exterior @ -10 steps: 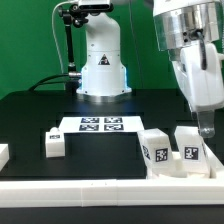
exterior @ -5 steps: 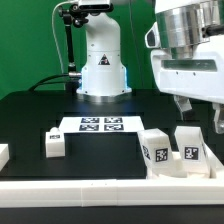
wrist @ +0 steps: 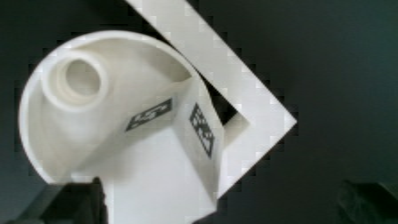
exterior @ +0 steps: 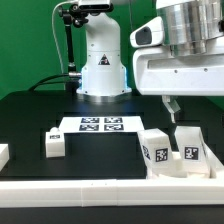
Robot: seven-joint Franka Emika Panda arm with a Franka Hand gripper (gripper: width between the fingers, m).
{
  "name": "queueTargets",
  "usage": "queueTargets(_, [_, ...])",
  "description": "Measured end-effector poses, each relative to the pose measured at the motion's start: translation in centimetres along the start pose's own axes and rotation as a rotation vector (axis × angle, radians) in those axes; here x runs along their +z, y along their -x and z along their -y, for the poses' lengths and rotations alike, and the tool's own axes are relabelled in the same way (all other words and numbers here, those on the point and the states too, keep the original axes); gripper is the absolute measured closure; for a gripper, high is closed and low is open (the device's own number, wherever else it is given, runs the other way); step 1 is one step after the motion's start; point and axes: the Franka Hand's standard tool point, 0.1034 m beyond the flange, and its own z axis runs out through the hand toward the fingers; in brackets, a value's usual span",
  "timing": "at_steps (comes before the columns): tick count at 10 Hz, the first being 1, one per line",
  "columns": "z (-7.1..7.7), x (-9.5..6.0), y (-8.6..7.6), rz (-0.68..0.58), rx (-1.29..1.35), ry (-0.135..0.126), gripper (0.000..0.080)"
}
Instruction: Assemble stool
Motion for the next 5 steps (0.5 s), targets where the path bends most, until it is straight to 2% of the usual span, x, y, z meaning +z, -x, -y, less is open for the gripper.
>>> queueTargets(1, [-0.03, 0.0, -0.03, -0.001, -0.048, 0.001, 0.015])
queueTargets(5, [0.06, 0.03, -0.03, -0.036, -0.524, 0.047, 0.015])
